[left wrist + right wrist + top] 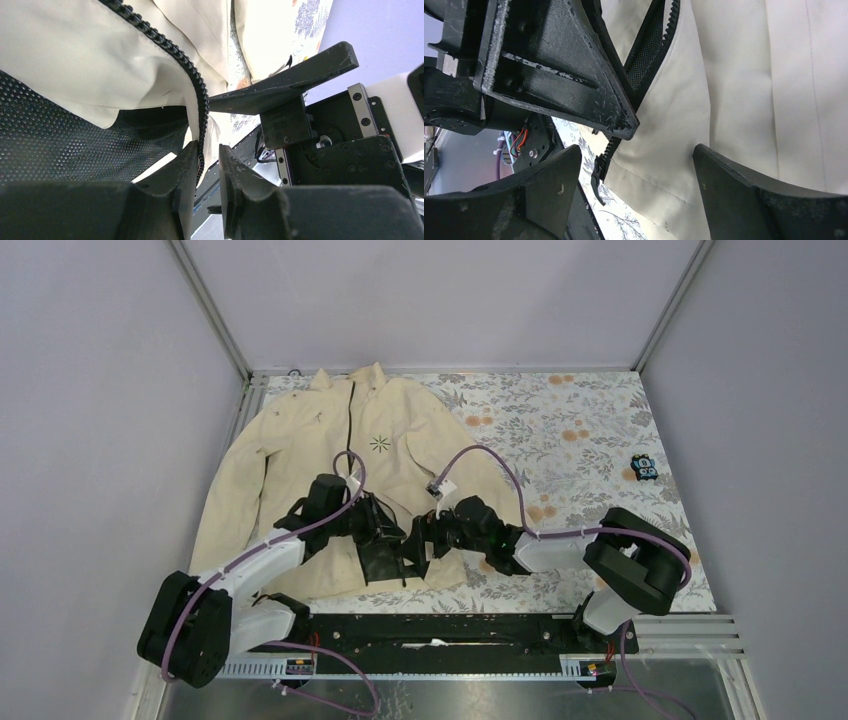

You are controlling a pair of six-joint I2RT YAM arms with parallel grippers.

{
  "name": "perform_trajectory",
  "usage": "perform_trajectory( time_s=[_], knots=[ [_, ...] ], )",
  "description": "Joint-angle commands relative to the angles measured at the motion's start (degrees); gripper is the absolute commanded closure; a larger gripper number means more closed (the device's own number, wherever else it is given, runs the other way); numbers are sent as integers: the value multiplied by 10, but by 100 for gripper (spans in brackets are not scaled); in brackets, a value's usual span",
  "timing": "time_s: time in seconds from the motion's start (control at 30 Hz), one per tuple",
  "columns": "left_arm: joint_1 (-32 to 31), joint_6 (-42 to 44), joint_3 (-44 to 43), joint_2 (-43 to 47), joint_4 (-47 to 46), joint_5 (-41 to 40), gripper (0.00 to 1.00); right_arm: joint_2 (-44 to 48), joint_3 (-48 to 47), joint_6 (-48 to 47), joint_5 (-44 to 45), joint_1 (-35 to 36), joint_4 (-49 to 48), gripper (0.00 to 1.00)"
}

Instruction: Zip up the jacket

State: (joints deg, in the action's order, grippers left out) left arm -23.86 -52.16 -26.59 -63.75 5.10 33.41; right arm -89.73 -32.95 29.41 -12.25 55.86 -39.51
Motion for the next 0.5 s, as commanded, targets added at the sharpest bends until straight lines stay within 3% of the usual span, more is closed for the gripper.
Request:
perform_trajectory(
  time_s=[0.0, 0.17, 0.47],
  knots=[
    [-7, 3, -21, -13, -35, 2, 80, -18, -10, -1, -19, 0, -51, 15],
    [-12, 5, -21, -15, -35, -7, 90, -16, 3, 20, -16, 0, -75, 32],
    [-14, 7, -18, -18, -41, 4, 100, -52, -2, 75, -30, 0, -120, 43]
  ],
)
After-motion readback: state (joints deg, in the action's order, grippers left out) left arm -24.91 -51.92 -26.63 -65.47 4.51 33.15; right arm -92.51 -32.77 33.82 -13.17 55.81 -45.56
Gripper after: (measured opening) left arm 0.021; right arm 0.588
